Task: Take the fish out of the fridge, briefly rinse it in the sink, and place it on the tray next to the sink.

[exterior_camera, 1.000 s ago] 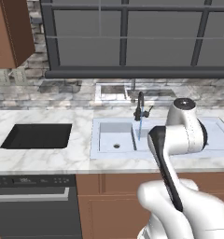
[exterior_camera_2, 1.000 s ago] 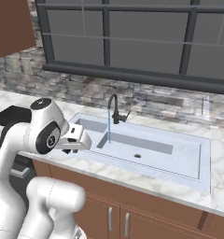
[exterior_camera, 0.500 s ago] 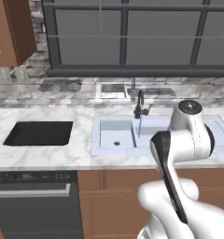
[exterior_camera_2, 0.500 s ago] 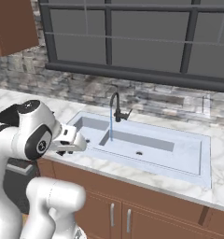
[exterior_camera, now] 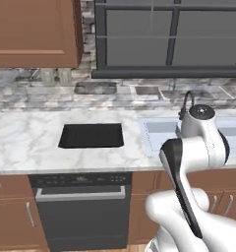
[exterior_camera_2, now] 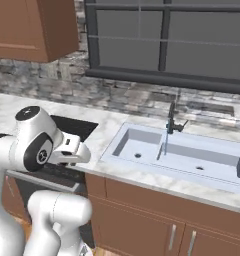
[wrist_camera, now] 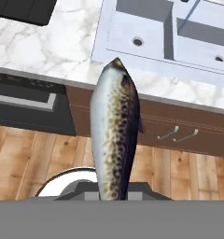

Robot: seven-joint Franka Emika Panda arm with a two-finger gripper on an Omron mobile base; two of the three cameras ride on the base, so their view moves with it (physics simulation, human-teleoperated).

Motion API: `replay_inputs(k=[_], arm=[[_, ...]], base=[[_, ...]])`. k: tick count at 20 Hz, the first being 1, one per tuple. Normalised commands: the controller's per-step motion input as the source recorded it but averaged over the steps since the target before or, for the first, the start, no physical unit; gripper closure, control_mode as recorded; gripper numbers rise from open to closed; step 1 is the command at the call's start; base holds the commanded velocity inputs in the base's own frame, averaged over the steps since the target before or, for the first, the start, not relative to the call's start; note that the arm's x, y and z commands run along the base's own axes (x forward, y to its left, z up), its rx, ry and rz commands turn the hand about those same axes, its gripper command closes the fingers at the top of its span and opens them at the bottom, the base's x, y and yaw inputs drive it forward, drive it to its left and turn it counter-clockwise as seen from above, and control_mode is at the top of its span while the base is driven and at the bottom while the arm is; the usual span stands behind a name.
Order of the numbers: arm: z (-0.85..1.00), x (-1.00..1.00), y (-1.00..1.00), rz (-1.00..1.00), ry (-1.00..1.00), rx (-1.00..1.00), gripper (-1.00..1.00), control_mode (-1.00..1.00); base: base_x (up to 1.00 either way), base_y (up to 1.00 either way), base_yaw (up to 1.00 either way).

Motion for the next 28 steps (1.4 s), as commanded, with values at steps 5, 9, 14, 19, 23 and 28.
replay_inputs(k=[5, 9, 14, 19, 23, 28], arm=[[0.0, 0.0, 0.0, 0.0, 0.0, 0.0, 1.0, 1.0], [0.0, 0.0, 0.0, 0.0, 0.0, 0.0, 1.0, 1.0], [0.0, 0.0, 0.0, 0.0, 0.0, 0.0, 1.0, 1.0], [0.0, 0.27, -0.11, 0.01, 0.05, 0.02, 1.0, -1.0], [0.0, 0.82, -0.11, 0.02, 0.14, 0.09, 1.0, -1.0], [0.0, 0.74, -0.19, 0.06, 0.09, 0.25, 1.0, -1.0]], base=[[0.42, 0.99, -0.19], [0.43, 0.62, -0.17], [0.5, 0.1, -0.08], [0.39, -0.02, -0.01], [0.0, 0.0, 0.0], [0.0, 0.0, 0.0]])
